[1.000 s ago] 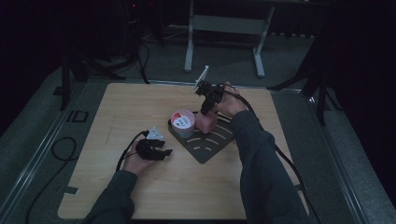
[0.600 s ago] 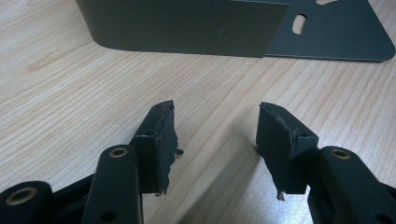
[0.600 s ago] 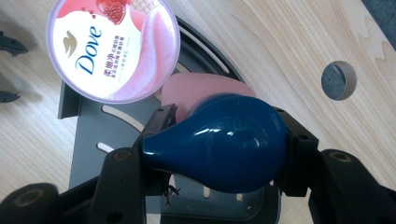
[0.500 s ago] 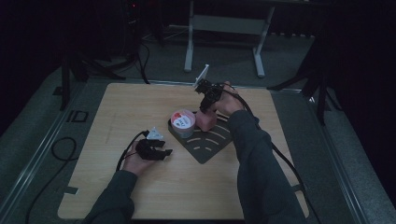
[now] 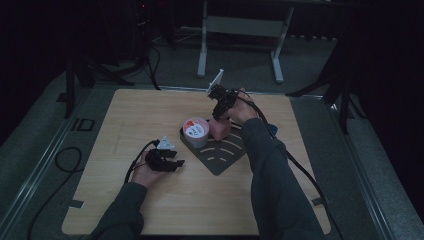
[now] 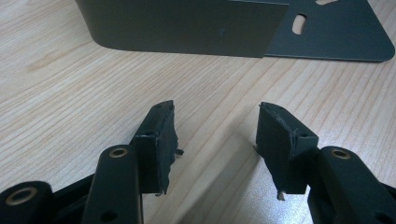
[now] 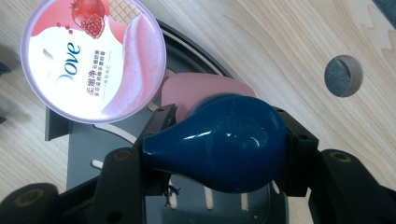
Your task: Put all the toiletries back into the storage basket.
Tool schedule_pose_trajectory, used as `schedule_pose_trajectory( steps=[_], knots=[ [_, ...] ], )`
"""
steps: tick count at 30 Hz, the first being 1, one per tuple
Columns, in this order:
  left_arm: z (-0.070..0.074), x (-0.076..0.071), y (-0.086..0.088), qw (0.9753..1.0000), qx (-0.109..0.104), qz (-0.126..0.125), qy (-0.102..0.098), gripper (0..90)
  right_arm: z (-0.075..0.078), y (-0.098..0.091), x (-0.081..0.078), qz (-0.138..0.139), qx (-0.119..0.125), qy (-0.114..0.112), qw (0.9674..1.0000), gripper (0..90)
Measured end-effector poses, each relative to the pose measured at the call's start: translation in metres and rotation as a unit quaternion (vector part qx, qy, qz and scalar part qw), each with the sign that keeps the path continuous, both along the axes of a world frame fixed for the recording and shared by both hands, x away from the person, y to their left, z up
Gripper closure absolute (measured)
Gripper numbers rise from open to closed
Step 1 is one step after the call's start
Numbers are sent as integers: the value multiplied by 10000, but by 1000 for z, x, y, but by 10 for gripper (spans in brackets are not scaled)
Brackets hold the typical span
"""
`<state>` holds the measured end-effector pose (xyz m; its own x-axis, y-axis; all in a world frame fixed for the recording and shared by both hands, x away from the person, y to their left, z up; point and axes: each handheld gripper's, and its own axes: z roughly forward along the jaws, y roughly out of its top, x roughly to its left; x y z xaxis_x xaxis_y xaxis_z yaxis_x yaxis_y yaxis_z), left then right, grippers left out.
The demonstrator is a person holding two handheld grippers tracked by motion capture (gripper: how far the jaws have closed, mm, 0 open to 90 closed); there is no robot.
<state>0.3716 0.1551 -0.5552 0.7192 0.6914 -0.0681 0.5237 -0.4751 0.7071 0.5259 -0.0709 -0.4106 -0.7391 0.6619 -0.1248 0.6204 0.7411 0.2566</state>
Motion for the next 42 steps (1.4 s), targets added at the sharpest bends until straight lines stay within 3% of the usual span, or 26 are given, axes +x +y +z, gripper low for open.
schedule_pose_trajectory(
  steps=[11, 35, 38, 42],
  knots=[
    [0, 0, 0, 10000, 6, -7, -6, 473, 0, 0, 4, -154, 99, 64, 9998, 475],
    [0, 0, -1, 10000, -3, 2, -17, 471, -7, 5, -2, -167, -114, 19, 9998, 466],
    [0, 0, -1, 10000, -2, 3, -15, 471, -7, 6, -4, -80, -184, -15, 9998, 381],
    [0, 0, -1, 10000, 4, 2, -17, 471, -4, 7, -6, -43, -124, 4, 9999, 343]
  ],
)
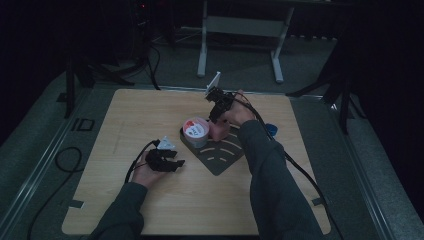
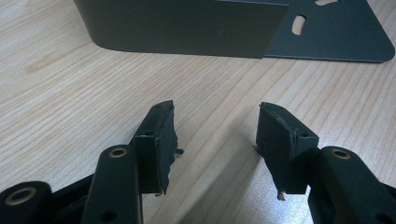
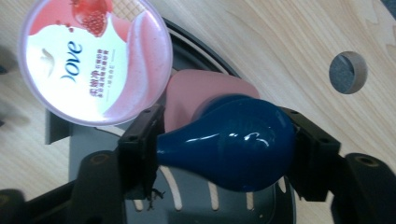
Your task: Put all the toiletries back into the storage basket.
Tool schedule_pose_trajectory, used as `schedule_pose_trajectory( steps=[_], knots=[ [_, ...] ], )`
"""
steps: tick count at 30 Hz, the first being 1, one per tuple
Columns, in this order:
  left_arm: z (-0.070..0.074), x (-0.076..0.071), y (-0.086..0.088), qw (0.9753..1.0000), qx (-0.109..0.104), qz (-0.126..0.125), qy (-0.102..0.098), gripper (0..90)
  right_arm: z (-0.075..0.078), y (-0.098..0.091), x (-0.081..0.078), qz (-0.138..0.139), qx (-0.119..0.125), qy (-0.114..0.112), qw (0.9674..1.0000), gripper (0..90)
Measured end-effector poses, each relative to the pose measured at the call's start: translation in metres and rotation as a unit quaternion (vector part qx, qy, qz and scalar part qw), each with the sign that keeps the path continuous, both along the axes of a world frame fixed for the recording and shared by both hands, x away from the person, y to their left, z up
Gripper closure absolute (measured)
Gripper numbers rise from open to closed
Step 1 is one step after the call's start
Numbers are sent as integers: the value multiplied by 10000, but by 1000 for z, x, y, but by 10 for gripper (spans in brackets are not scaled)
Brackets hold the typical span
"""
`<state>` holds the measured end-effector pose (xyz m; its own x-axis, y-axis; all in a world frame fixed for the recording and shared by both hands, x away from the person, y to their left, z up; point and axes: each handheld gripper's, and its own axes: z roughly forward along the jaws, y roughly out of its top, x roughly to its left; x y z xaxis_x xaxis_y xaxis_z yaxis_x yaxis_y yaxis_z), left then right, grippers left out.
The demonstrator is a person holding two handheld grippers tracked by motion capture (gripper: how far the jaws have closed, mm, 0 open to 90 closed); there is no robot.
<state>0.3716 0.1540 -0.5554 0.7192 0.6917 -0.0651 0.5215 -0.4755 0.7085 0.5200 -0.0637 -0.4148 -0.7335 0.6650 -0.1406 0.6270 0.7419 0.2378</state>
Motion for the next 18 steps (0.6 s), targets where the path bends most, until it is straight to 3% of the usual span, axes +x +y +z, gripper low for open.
schedule_pose_trajectory(
  steps=[5, 18],
  knots=[
    [0, 0, 0, 10000, -7, 1, 3, 471, 1, -3, -2, 0, -101, 33, 9999, 315],
    [0, 0, 0, 10000, -3, -5, 1, 470, 16, -14, -16, 196, -84, -17, 9998, 295]
  ],
)
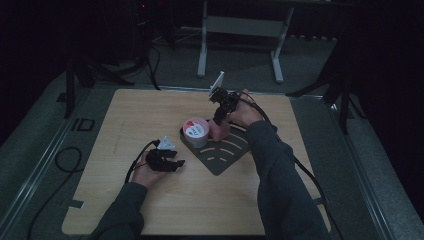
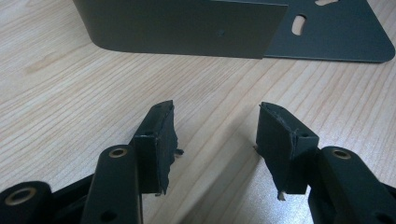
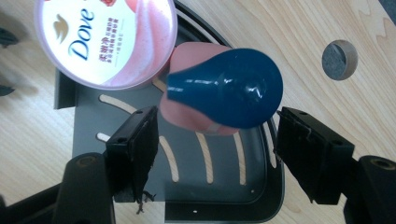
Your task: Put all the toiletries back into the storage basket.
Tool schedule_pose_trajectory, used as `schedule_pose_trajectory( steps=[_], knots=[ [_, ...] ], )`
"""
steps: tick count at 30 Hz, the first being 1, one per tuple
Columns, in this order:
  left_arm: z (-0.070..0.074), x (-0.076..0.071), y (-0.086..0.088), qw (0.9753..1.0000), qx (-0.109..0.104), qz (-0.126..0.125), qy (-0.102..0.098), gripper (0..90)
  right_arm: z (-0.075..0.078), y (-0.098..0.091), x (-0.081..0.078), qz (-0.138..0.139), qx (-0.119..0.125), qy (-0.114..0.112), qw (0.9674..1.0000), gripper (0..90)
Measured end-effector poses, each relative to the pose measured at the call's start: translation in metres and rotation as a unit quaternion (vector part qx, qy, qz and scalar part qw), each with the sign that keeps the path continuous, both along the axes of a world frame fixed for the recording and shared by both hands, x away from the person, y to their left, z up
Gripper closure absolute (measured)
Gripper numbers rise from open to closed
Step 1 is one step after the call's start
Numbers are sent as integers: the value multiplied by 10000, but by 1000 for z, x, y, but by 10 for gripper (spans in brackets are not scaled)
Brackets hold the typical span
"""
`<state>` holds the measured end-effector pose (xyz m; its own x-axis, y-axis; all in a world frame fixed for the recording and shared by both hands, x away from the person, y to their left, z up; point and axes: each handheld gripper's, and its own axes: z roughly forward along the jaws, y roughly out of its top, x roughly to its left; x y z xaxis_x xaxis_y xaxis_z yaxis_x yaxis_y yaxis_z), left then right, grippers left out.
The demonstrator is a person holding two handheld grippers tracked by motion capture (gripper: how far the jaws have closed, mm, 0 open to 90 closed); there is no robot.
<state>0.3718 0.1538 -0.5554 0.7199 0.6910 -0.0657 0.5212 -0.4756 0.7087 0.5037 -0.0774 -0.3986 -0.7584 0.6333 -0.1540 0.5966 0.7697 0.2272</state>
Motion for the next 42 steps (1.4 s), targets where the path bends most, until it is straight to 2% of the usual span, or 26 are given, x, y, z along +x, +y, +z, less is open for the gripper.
schedule_pose_trajectory(
  steps=[8, 22, 26, 32, 42],
  knots=[
    [0, 0, 0, 10000, 1, 0, -4, 471, 3, -9, -6, 60, 17, -53, 10000, 295],
    [0, 0, 0, 10000, 7, -10, -6, 471, 20, -23, -17, 279, 71, -244, 9993, 297],
    [0, 0, 0, 10000, -8, 1, -5, 471, 22, -30, -18, 304, 152, -217, 9992, 298],
    [0, 0, 1, 10000, -19, 0, -1, 471, 24, -46, -17, 340, 84, -216, 9992, 296],
    [0, 0, 0, 10000, -15, -2, -4, 471, 24, -59, -17, 380, 78, -182, 9991, 277]
  ],
)
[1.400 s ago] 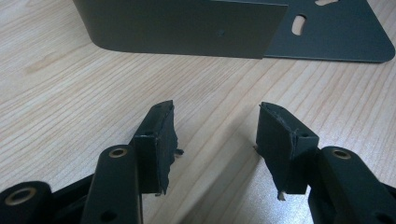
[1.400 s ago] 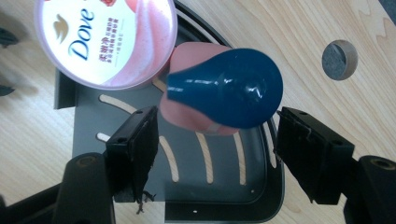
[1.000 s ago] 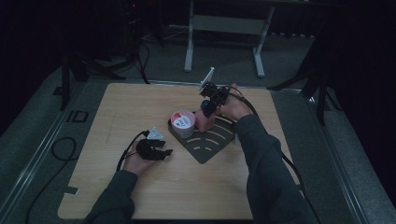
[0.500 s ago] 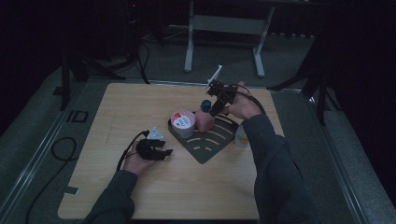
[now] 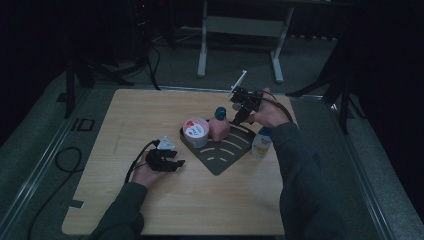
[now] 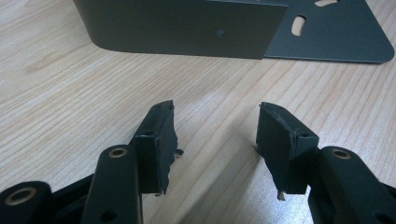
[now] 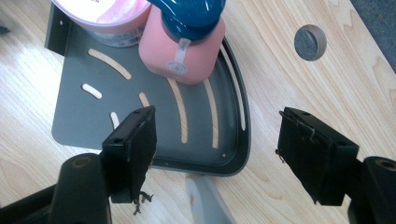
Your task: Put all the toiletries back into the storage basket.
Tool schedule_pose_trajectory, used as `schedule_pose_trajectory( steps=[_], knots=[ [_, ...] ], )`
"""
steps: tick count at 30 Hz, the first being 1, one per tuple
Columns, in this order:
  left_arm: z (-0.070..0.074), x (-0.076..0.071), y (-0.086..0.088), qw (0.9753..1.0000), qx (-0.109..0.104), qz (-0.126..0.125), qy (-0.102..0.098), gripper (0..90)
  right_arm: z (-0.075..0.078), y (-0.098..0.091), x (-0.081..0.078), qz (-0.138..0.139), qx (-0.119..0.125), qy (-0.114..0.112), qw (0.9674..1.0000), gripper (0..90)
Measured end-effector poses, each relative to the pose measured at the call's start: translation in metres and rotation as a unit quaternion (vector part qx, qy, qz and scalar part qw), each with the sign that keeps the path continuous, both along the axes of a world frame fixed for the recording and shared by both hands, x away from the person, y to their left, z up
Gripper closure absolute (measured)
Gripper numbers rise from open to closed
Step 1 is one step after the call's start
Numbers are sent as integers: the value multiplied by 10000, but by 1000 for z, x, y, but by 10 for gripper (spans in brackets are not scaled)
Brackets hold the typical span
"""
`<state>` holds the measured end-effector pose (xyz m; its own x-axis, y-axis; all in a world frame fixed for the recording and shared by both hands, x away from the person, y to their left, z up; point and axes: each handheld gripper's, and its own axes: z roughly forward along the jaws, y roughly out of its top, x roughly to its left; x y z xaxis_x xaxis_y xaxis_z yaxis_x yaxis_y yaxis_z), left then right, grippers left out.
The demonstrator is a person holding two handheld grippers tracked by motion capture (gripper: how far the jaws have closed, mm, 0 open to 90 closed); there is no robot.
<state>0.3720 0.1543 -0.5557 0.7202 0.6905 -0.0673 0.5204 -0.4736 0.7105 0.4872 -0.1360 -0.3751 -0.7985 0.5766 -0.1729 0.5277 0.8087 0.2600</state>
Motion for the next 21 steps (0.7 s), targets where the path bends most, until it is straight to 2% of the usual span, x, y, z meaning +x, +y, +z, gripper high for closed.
schedule_pose_trajectory(
  steps=[21],
  knots=[
    [0, 0, 0, 10000, 9, 8, -6, 470, 2, -32, -4, 56, -64, -3, 10000, 251]
  ],
)
